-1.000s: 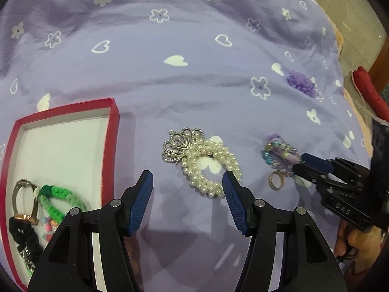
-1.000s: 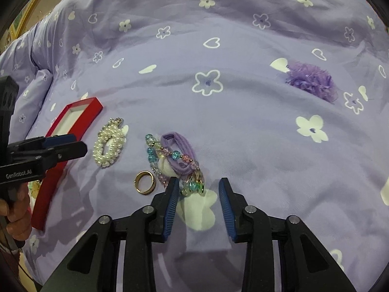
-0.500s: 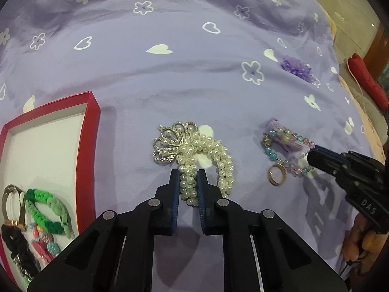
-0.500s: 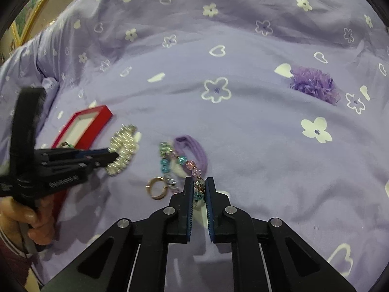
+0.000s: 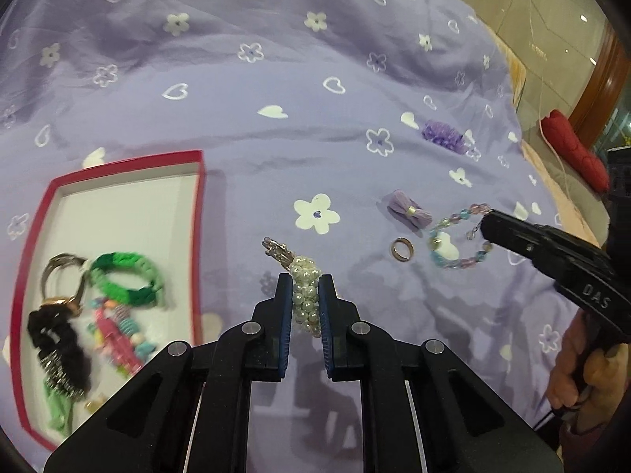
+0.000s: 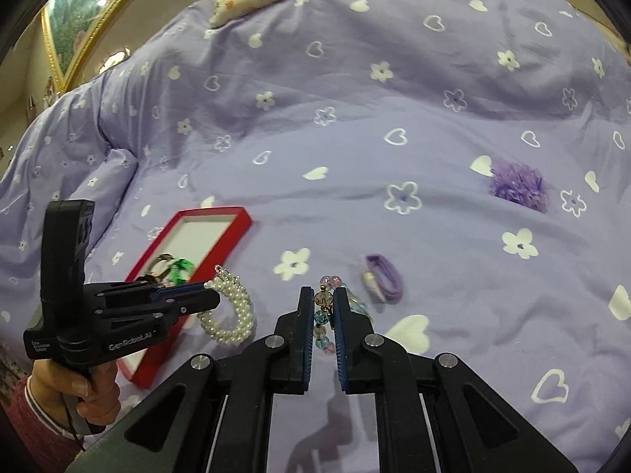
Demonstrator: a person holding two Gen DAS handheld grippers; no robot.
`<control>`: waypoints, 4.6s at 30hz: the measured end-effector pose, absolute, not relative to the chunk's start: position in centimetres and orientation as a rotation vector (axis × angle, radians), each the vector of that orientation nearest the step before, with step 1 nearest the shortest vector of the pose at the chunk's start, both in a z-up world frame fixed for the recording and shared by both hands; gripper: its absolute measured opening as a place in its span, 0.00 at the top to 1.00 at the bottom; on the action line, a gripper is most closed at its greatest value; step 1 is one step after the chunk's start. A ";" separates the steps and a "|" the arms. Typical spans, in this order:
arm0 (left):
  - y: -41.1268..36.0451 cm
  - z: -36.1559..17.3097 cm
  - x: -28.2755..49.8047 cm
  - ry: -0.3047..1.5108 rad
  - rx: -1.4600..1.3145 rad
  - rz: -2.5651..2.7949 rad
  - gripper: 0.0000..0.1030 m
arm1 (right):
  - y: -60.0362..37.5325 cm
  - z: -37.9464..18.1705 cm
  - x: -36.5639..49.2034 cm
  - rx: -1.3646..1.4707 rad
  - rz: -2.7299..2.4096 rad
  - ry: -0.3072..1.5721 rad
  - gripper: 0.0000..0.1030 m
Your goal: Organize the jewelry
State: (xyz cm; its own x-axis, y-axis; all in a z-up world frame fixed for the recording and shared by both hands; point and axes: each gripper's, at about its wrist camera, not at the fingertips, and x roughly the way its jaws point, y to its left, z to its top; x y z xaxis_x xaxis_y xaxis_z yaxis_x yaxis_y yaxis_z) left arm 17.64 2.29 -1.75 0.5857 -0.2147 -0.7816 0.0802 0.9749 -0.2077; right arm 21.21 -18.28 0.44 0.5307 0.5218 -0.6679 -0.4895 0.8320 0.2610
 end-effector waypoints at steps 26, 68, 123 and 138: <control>13.2 1.6 8.4 0.826 -0.284 -0.011 0.89 | -7.4 2.1 16.1 -0.011 0.813 0.804 0.91; 22.9 -5.1 8.9 0.906 -0.398 0.149 0.89 | 4.1 -4.5 19.2 -0.042 0.929 0.973 0.91; 22.0 -4.6 4.6 0.862 -0.439 0.227 0.17 | -1.2 -2.8 16.5 0.151 0.884 0.920 0.31; 20.1 -4.5 -2.0 0.837 -0.475 0.279 0.11 | -4.5 -3.1 10.5 0.279 0.929 0.886 0.22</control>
